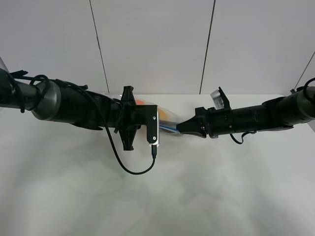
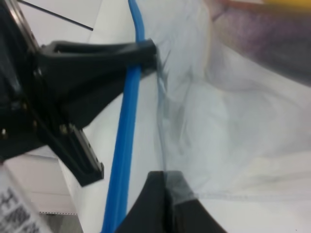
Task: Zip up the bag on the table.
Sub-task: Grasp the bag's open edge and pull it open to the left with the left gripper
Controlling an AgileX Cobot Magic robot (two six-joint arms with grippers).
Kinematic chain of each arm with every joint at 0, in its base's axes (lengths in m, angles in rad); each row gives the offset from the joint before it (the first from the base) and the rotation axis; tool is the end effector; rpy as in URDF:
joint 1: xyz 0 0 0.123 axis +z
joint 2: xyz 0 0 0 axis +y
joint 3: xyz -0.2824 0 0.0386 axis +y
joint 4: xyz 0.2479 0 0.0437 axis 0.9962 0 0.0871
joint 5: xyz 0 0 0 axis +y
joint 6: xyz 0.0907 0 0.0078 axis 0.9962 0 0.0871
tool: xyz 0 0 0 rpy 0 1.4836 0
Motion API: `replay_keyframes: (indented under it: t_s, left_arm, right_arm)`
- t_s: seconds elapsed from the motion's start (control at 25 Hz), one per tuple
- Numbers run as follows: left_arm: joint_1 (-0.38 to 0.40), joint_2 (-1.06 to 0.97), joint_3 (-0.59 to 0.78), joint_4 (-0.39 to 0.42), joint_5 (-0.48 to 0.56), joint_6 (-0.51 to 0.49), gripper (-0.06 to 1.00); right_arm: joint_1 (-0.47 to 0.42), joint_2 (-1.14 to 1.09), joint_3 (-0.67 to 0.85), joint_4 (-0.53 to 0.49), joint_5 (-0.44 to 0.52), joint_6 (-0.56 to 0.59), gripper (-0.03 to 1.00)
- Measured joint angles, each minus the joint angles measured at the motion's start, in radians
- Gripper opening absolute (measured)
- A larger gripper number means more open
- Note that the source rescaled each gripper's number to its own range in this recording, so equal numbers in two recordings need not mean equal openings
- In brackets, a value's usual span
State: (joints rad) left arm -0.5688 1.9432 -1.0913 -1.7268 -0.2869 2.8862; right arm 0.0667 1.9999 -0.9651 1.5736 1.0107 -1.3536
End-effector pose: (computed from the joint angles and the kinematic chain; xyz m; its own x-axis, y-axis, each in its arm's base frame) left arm 0.3466 -0.1915 0.1509 0.0765 0.9926 -0.0946 0.7020 0.0137 0.7120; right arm 0.3392 0.1000 0.1339 -0.9050 0.0570 -0.4215 -0.3405 0.4966 0.7984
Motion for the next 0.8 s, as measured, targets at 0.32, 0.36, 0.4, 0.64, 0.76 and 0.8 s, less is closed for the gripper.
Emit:
replay_keyframes:
  t_s: [0.32, 0.36, 0.4, 0.64, 0.76, 0.8]
  left_arm:
    - [0.108, 0.000, -0.003, -0.001, -0.215, -0.044, 0.00]
    - [0.122, 0.000, -0.003, -0.001, -0.232, -0.052, 0.00]
    - [0.132, 0.000, -0.003, -0.002, -0.243, -0.058, 0.00]
    - [0.169, 0.000, -0.003, -0.003, -0.266, -0.067, 0.00]
    - [0.198, 0.000, -0.003, -0.003, -0.306, -0.068, 0.00]
    - [0.208, 0.000, -0.003, -0.003, -0.321, -0.068, 0.00]
  right_arm:
    - [0.000, 0.000, -0.003, -0.007, -0.001, 0.000, 0.00]
    - [0.000, 0.000, -0.003, -0.008, -0.001, 0.000, 0.00]
    - [0.000, 0.000, -0.003, -0.009, -0.001, 0.000, 0.00]
    - [0.000, 0.000, -0.003, -0.026, -0.001, -0.001, 0.00]
    - [0.000, 0.000, -0.003, -0.036, -0.001, -0.001, 0.00]
    - [0.000, 0.000, -0.003, -0.040, -0.001, -0.001, 0.00]
